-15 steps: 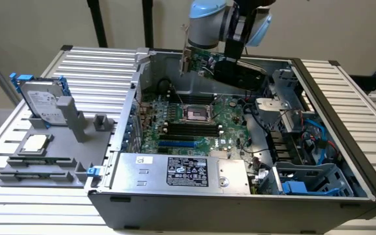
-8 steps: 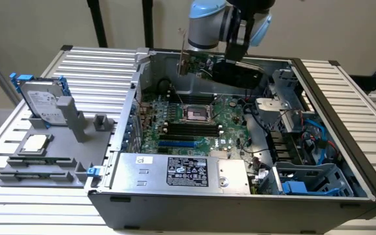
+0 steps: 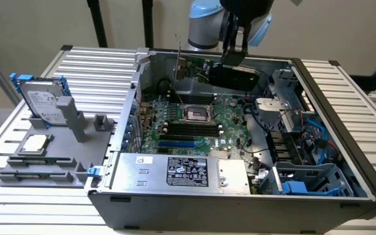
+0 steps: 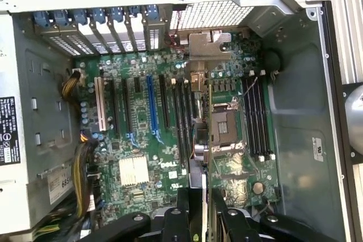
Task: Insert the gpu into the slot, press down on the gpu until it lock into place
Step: 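Insert the gpu into the slot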
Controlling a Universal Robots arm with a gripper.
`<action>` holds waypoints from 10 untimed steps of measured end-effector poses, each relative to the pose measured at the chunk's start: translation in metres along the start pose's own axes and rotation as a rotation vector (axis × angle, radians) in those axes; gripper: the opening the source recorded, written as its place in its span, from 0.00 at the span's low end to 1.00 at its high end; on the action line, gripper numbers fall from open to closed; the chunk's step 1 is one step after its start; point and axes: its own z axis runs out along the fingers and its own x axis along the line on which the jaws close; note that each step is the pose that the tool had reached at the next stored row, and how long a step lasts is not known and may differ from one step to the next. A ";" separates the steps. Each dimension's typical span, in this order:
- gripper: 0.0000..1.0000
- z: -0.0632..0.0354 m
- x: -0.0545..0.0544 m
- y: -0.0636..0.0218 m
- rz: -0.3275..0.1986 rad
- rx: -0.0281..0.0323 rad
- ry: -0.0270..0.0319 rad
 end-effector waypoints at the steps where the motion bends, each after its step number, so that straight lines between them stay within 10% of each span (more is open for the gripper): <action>1: 0.26 0.0003 0.002 0.0006 -0.003 -0.0004 -0.0001; 10: 0.26 0.0078 0.012 0.0036 -0.029 -0.0042 0.0001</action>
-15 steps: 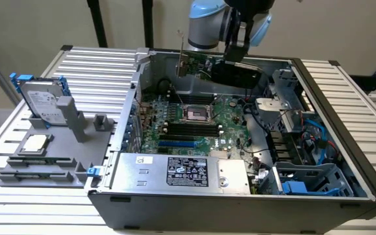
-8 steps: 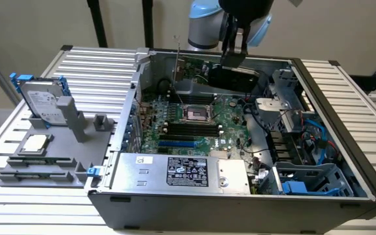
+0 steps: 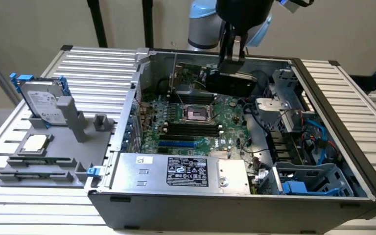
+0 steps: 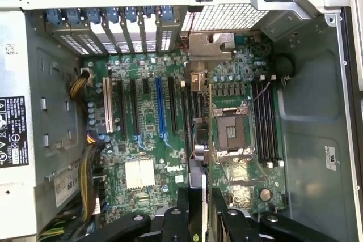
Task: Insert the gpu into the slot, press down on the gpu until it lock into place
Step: 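Insert the gpu into the slot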
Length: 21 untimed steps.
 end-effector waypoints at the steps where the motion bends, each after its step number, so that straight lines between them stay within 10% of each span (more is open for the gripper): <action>1: 0.26 0.0012 0.001 0.0006 -0.003 -0.0004 0.0002; 11: 0.26 0.0132 0.006 0.0323 -0.011 0.0097 -0.0004; 21: 0.26 0.0161 0.016 0.0376 -0.026 0.0113 -0.0004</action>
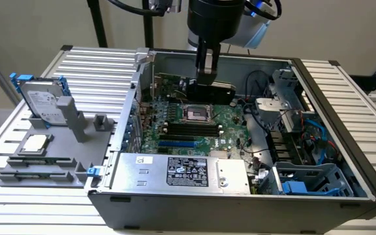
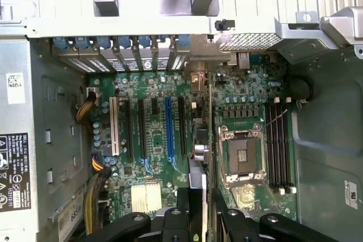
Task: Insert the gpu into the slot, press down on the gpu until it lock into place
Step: 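Insert the gpu into the slot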
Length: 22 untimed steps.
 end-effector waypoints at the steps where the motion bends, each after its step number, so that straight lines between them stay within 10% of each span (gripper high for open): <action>1: 0.26 0.0001 0.002 -0.0002 -0.002 -0.0003 0.0000; 22: 0.26 0.0208 0.019 0.0139 -0.048 -0.0008 0.0003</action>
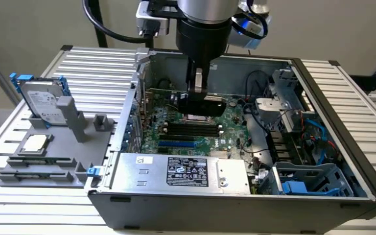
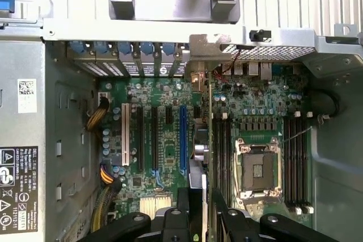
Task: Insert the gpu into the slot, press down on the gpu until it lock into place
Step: 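Insert the gpu into the slot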
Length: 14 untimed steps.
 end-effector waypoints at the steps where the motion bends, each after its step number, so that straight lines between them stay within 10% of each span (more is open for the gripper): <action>1: 0.26 0.0010 0.001 0.0003 -0.002 0.0012 0.0000; 14: 0.26 0.0134 0.007 0.0090 -0.021 0.0235 -0.0006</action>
